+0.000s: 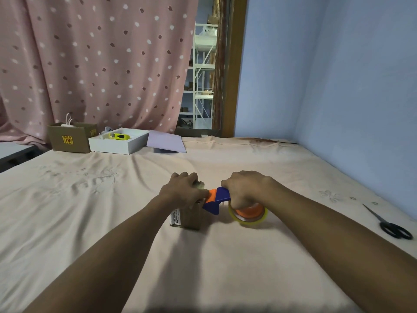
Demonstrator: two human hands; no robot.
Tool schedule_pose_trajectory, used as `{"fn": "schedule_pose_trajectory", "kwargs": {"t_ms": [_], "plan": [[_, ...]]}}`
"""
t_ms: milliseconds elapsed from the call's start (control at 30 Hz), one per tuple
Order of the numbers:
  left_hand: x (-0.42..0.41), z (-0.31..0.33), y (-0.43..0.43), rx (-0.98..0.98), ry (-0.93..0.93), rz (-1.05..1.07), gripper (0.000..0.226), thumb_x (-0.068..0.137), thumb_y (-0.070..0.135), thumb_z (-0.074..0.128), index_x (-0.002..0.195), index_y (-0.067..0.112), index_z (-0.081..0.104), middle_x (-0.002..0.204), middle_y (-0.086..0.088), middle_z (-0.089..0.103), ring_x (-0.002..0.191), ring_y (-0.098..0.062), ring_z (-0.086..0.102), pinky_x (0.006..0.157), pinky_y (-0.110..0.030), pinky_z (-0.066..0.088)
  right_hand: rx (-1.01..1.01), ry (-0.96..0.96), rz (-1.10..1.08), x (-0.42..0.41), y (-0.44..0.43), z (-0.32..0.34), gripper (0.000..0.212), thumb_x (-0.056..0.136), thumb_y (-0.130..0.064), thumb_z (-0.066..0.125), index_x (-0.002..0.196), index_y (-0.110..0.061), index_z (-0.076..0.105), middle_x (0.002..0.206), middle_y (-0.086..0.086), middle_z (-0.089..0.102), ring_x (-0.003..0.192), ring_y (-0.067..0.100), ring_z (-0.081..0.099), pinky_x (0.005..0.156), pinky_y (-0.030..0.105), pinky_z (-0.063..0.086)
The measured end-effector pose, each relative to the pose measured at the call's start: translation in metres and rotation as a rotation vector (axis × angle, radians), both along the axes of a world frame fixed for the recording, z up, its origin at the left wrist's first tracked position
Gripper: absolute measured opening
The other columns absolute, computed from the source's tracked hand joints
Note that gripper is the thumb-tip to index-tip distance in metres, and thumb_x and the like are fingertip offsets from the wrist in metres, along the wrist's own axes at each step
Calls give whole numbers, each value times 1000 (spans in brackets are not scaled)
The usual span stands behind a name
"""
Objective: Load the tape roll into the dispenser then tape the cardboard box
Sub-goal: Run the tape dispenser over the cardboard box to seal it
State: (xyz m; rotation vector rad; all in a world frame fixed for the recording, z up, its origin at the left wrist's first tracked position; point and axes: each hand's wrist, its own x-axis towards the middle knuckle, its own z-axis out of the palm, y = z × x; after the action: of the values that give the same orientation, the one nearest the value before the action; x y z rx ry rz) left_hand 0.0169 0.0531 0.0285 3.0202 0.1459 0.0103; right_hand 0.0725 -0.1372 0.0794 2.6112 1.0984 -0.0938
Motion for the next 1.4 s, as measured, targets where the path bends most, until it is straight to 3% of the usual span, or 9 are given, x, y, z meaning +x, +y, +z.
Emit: {"fn": "schedule_pose_trajectory", "kwargs": {"t_ms": [267,367,433,767,900,1033,1167,1300,1400], "plan": [[3,-1,-3,-195,-57,106,41,100,46,58,132,21,59,130,-9,56,135,-37,42,104,-48,49,-323,-289,121,-14,31,25,41,87,-44,63,120,-20,62,114,5,66,100,29,63,74,36,50],[0,-2,-3,-213,-49,139,68,85,66,48,134,22,61,137,-8,57,138,-39,44,108,-51,49,-487,-310,128,-21,39,1,41,88,-50,60,116,-20,65,104,1,64,100,28,62,71,35,43],[0,-2,-2,-228,-71,161,65,93,64,55,142,22,60,150,-8,56,145,-36,46,114,-54,46,-434,-280,102,-19,36,-3,45,85,-57,61,107,-18,66,87,2,58,85,28,58,69,35,47],[2,-5,1,-156,-102,85,51,105,45,59,151,24,54,156,-12,51,144,-38,45,117,-53,42,-237,-192,5,-1,9,43,24,80,-33,60,101,-22,63,91,3,63,81,27,61,67,33,47],[2,-12,9,-305,-133,102,64,106,23,60,164,12,35,159,-17,50,141,-43,49,115,-48,40,-12,-19,-121,5,-1,27,32,71,-29,61,102,-23,66,92,4,66,80,25,65,65,35,53],[1,-13,11,-105,-62,51,53,108,36,58,159,26,46,170,-11,40,159,-46,28,126,-55,31,292,295,-308,12,-18,13,36,54,-20,69,91,-19,72,87,12,72,73,29,70,61,35,56],[3,2,9,-1,112,-2,43,101,47,63,144,48,55,157,-5,43,147,-44,31,120,-55,32,425,499,-407,9,-33,-5,29,59,-17,79,86,-13,68,75,8,63,65,25,57,62,33,50],[6,16,-3,23,219,125,72,79,64,61,142,32,51,145,-11,44,145,-44,37,98,-44,34,577,601,-520,6,-49,-25,18,66,-11,73,81,-14,65,72,6,60,66,23,60,63,31,57],[15,24,-15,-99,168,276,53,98,40,59,145,18,53,122,-11,50,129,-35,41,96,-40,32,639,658,-533,3,-63,-37,32,60,-19,73,91,-11,73,81,6,69,78,23,70,79,38,63]]}}
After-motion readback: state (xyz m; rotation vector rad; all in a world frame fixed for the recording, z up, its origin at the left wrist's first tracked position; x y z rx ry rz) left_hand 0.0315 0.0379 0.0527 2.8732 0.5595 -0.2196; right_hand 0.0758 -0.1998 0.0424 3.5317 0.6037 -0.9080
